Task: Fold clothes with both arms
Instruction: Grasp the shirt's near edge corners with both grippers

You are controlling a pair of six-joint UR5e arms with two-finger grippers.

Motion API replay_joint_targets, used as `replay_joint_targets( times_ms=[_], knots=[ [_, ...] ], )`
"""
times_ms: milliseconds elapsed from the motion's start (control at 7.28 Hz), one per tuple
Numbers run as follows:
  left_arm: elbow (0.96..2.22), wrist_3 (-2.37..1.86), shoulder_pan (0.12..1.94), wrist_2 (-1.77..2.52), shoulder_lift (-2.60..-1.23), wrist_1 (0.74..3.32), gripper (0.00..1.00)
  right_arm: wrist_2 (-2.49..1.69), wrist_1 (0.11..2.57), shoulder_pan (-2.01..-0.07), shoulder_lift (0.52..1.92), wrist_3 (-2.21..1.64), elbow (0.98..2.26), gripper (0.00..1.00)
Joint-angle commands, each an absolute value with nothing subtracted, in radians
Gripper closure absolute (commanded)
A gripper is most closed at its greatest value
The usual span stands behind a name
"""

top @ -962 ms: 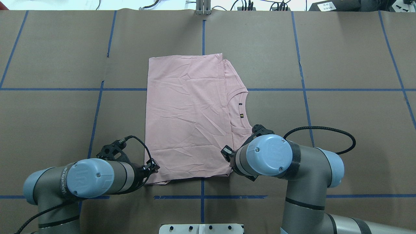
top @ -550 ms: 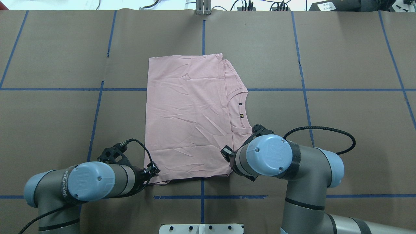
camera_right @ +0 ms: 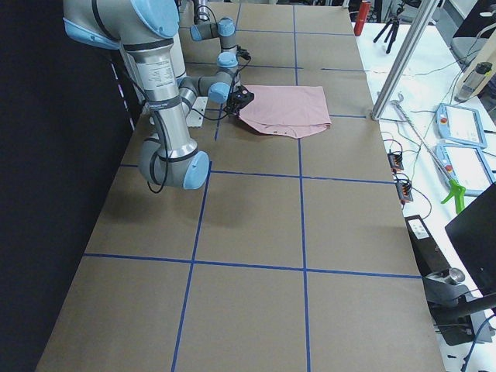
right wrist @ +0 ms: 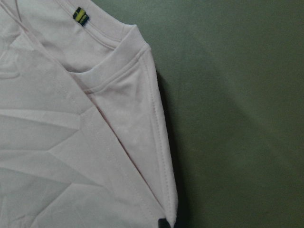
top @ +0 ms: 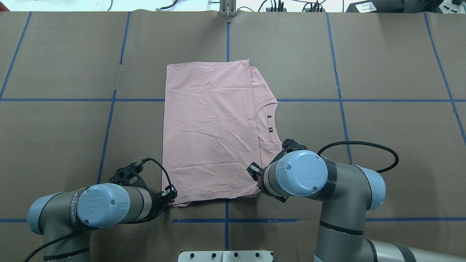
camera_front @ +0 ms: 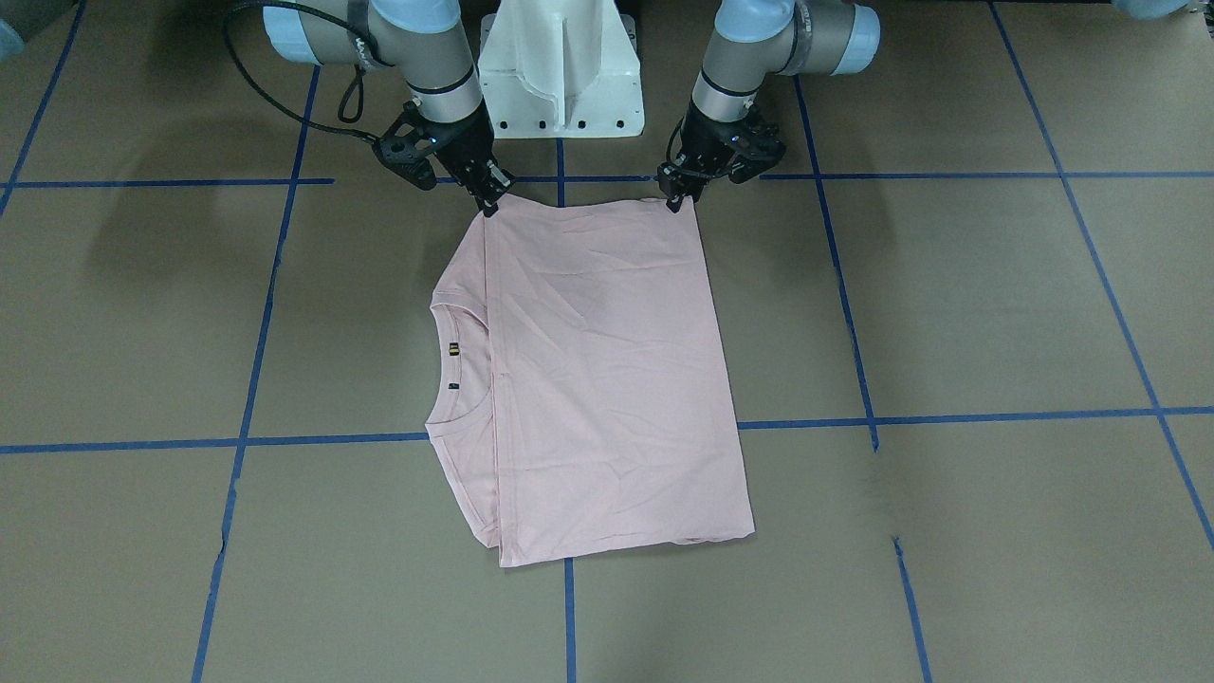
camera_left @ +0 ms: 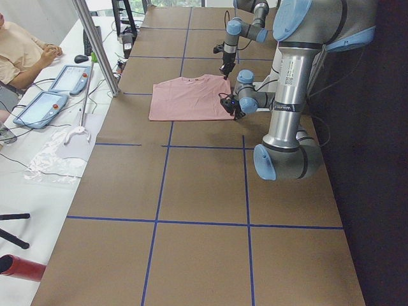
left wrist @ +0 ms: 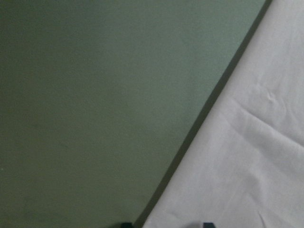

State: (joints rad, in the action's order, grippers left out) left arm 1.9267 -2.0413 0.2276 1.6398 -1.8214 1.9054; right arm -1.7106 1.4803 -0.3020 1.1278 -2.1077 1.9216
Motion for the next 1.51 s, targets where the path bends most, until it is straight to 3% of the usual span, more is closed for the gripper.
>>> replay_joint_targets(
  times_ms=[0,550,962,1099,1374],
  knots=[
    [1.927,-2.042,0.229,1.64,-1.821,1.905,1.0,-1.71,1.48,-0.302,1.126,-2.108,1.922,1.0],
    [2.012,-2.04,0.229,1.64,-1.824,1.824,1.0,-1.709,1.489,-0.299,1.155,-2.117,1.962,1.0],
    [2.26,-2.048,0.227,1.649,-1.828,1.641,1.0,-1.703,1.502,-0.242,1.279,-2.196,2.197,1.0],
    [2.287,-2.054,0.229,1.649,-1.841,1.628,1.0,-1.698,1.567,-0.242,1.27,-2.197,2.238,1.0],
    [2.184,-1.984,0.37,1.647,-1.943,1.634,1.0,-1.703,1.597,-0.375,1.179,-2.163,2.141,1.0]
  ],
)
